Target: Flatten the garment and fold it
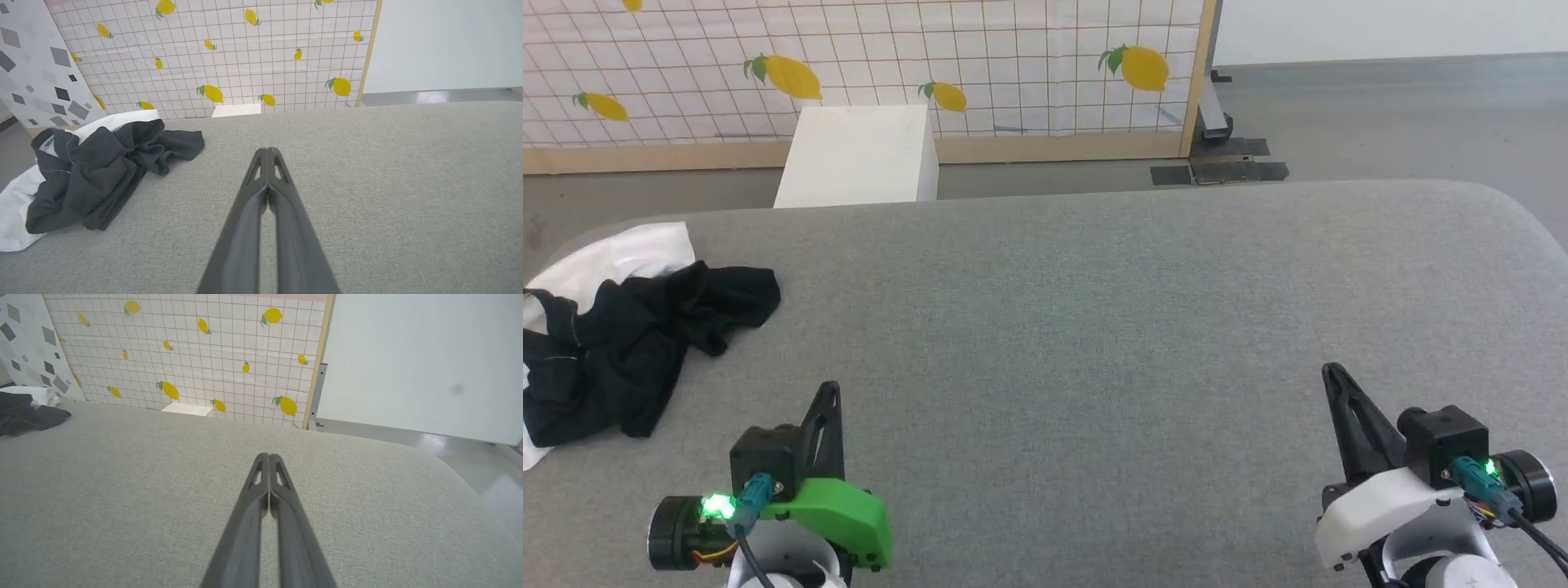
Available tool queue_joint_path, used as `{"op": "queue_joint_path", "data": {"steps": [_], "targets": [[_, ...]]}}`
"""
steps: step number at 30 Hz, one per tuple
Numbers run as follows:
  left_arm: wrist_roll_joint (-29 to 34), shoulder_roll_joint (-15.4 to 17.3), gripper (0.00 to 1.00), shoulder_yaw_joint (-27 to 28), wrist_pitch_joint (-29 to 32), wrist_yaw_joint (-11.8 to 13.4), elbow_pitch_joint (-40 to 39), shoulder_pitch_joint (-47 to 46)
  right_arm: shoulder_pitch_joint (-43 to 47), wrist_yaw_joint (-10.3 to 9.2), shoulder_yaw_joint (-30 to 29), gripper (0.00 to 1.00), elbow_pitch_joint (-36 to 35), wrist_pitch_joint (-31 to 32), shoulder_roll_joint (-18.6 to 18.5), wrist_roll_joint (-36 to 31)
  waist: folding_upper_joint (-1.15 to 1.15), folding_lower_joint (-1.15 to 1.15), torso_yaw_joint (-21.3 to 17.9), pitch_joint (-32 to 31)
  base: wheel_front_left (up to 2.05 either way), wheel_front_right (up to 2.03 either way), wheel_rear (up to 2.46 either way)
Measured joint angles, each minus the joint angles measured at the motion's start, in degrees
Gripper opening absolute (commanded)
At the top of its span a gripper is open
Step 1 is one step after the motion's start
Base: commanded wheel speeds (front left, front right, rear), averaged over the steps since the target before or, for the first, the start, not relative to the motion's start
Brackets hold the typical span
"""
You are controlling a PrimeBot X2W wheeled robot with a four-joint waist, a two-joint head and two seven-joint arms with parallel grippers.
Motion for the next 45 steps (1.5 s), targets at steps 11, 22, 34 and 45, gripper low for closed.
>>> {"op": "queue_joint_path", "data": {"steps": [11,22,34,45], "targets": [[0.0,0.0,0.00,0.0,0.0,0.0,0.0,0.0,0.0,0.00,0.0,0.00,0.0,0.0,0.0,0.0,0.00,0.00,0.0,0.0,0.00,0.00,0.00],[0.0,0.0,0.00,0.0,0.0,0.0,0.0,0.0,0.0,0.00,0.0,0.00,0.0,0.0,0.0,0.0,0.00,0.00,0.0,0.0,0.00,0.00,0.00],[0.0,0.0,1.00,-0.3,-0.1,0.0,-0.1,0.1,0.1,0.00,-0.3,1.00,0.0,0.0,0.0,0.0,0.00,0.00,0.0,0.0,0.00,0.00,0.00],[-0.2,0.0,1.00,-0.6,-1.4,0.0,-0.7,0.2,0.2,0.00,-1.8,1.00,-0.2,-1.3,0.0,0.0,0.00,0.00,0.0,0.0,0.00,0.00,0.00]]}}
